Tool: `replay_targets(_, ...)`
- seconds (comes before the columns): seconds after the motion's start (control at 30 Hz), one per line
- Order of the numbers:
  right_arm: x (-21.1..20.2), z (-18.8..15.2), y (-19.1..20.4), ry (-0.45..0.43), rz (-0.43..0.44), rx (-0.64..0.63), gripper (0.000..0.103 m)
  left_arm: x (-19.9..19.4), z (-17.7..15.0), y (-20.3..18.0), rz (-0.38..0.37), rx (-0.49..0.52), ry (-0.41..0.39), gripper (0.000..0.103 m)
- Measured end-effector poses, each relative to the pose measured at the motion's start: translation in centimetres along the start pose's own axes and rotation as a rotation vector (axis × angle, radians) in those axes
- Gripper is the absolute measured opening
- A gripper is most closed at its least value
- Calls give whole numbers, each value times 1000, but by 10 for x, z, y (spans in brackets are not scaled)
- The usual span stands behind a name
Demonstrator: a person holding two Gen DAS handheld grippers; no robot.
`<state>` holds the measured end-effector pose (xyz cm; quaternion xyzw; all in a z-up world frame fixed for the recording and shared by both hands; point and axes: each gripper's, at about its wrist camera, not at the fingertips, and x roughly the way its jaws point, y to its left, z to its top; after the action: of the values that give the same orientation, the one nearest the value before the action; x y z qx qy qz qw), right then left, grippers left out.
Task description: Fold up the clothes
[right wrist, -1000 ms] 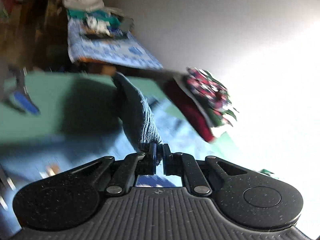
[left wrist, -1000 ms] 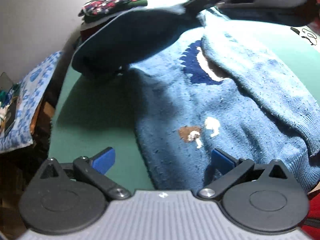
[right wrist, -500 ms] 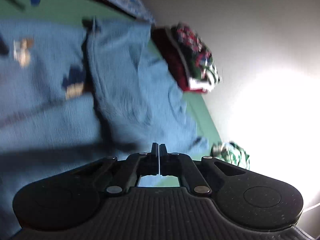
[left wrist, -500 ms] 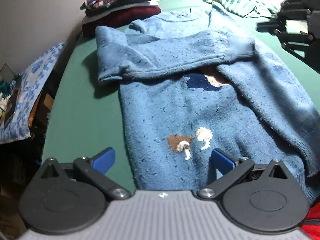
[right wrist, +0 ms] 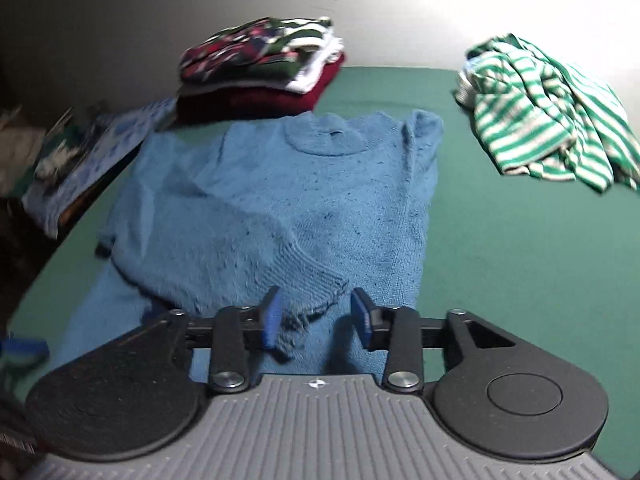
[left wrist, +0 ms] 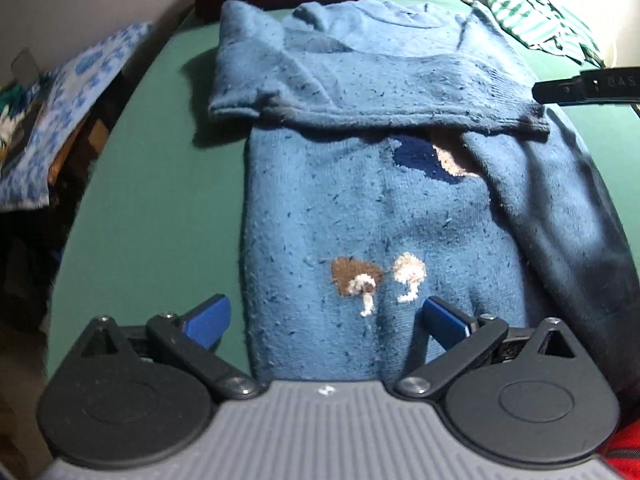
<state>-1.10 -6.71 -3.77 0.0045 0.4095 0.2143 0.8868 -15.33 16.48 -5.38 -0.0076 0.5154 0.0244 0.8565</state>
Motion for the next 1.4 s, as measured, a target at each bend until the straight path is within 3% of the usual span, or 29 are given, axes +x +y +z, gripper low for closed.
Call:
replay_targets(0.23,14,-1,8,18,-53,32,40,4,1,4,-26,-92,25,102)
replay_targets(0.27,16,-1,11,5,-62,14,37,3,2,6,-33,-100,25,102)
replay_targets(0.3,18,-1,13,-9,-70,-6,22,2,2,8,-44,-107,26,102)
replay_targets(0.33,17,-2,15,-28,-74,-33,16,1,1,10,-56,-113,26,102)
replay_targets(0.5,6,-6,24,-126,-103,-187,12,-6,-1,25,-137,-164,41,102)
replay_targets(0.67,12,-18,43,-149,-197,-409,12,-8,-1,32,-110,-166,37,102)
replay_targets(0.77,15,-14,38,-126,-183,-361,17,-6,1,32,-97,-168,44,102)
replay_targets(0.9,19,-7,25,-103,-190,-243,40,-5,1,25,-63,-131,37,101)
replay_targets(0.97,21,-6,20,-79,-172,-198,39,-5,0,23,-53,-120,31,100)
replay_targets(1.1,18,-8,24,-74,-135,-204,15,-4,0,17,-29,-102,18,96)
replay_targets(1.23,11,-14,34,-121,-148,-255,13,-8,1,12,-47,-86,1,78)
replay_targets(1.3,6,-13,35,-139,-145,-265,12,-10,2,12,-64,-88,-2,75)
replay_targets(1.37,0,-13,35,-162,-139,-279,11,-13,1,18,-116,-106,-3,82)
replay_targets(1.4,-2,-12,36,-175,-135,-287,10,-15,1,21,-144,-115,-3,94)
